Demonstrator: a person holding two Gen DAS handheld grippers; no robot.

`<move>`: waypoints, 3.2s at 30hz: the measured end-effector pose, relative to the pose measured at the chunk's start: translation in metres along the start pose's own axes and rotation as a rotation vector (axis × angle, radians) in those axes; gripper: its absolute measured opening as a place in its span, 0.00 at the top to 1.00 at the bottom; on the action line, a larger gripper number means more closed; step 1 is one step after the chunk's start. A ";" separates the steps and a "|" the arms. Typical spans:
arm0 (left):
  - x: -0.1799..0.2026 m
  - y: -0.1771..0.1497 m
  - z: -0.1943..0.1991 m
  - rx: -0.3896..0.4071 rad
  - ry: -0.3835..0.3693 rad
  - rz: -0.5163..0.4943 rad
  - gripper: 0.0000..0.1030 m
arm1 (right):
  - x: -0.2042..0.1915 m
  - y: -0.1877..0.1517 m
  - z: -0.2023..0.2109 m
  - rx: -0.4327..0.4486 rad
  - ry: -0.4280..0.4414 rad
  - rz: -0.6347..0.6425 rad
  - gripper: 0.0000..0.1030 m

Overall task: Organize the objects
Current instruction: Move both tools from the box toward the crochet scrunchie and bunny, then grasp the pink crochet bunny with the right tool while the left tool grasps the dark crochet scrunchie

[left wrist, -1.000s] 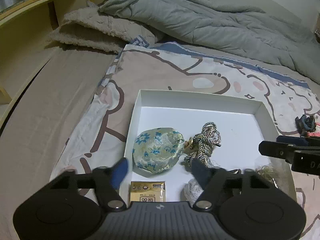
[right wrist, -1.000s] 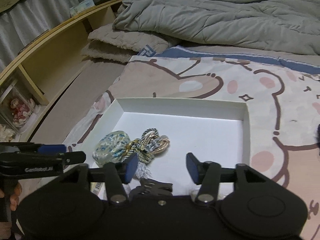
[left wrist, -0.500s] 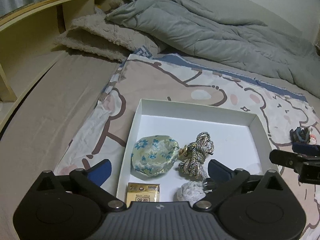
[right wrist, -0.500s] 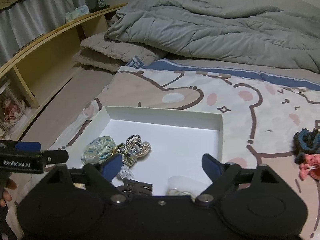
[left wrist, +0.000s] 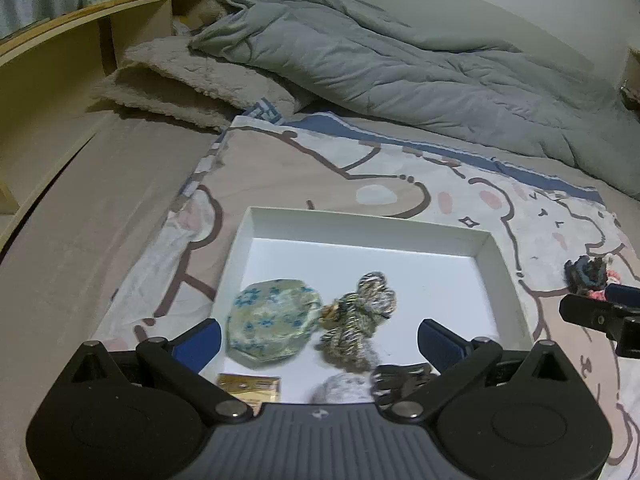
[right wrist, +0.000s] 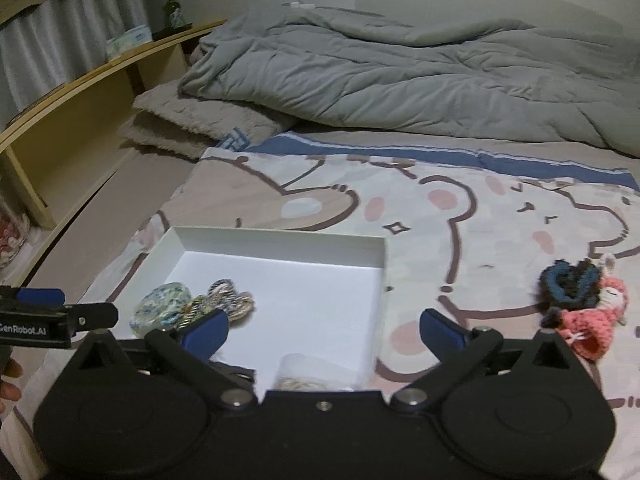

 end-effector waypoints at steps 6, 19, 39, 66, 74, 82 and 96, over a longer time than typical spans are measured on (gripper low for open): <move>0.025 0.005 -0.008 0.001 -0.025 -0.020 0.00 | 0.031 0.001 -0.001 -0.003 -0.047 -0.022 0.00; 0.075 0.010 -0.036 -0.025 -0.053 -0.091 0.00 | 0.113 -0.004 -0.003 -0.012 -0.147 -0.086 0.00; 0.167 0.019 -0.082 -0.012 -0.164 -0.158 0.00 | 0.215 -0.022 -0.008 -0.023 -0.239 -0.222 0.00; 0.253 0.040 -0.127 0.057 -0.324 -0.245 0.00 | 0.308 -0.038 -0.054 -0.054 -0.322 -0.596 0.00; 0.283 0.047 -0.156 0.043 -0.378 -0.357 0.00 | 0.323 -0.033 -0.080 -0.101 -0.315 -0.587 0.00; 0.331 0.044 -0.196 -0.035 -0.471 -0.518 0.26 | 0.317 -0.041 -0.112 -0.185 -0.183 -0.791 0.31; 0.357 0.014 -0.278 -0.158 -0.515 -0.574 0.25 | 0.312 -0.058 -0.147 -0.274 -0.057 -0.888 0.49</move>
Point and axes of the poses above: each gripper's, at about its wrist camera, not at the fingertips, and z roughly against the way its jaws point, x to its right, y to its top, the point moved 9 cm from there along -z, roughly the way its jaws point, and after that the axes turned 15 degrees about -y, right-handed, at the moved point
